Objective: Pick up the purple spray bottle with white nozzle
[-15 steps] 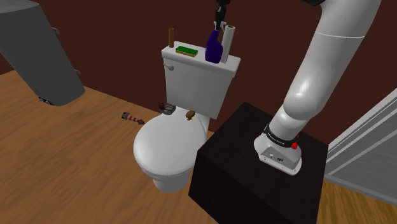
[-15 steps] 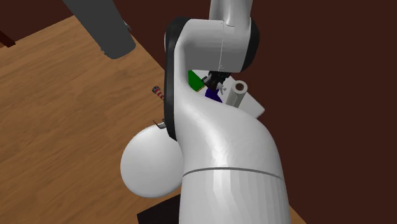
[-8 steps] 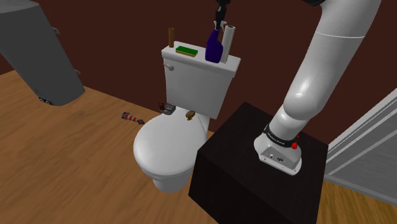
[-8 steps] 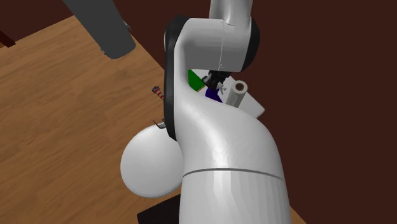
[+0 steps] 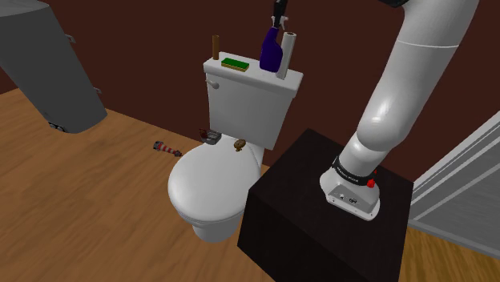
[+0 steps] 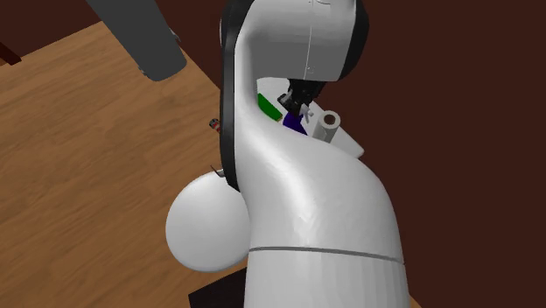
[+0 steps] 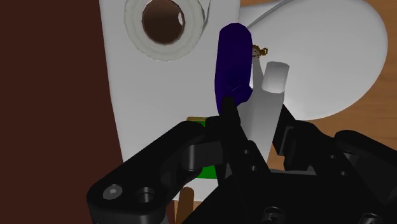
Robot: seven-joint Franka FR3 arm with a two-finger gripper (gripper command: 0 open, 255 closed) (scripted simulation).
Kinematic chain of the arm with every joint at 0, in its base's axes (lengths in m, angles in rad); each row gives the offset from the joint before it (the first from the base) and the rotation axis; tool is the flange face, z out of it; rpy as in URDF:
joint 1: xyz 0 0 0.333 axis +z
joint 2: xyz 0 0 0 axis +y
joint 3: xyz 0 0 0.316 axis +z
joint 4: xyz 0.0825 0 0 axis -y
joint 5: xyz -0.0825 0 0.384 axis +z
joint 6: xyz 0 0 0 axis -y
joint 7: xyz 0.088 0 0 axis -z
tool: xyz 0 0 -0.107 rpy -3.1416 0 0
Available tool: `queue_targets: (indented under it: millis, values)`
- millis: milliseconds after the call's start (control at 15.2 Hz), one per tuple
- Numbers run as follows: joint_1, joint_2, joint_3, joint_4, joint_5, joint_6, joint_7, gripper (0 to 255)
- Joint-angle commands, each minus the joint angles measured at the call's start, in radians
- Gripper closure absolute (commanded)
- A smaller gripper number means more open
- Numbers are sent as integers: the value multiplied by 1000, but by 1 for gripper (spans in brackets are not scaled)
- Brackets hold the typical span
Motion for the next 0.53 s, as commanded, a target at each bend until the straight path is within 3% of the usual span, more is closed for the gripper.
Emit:
queue_targets:
  millis: [0,462]
  values:
    - [-2,8,0,38,3,-30,-1,255]
    - [-10,28,-3,134,10,-108,-4,255]
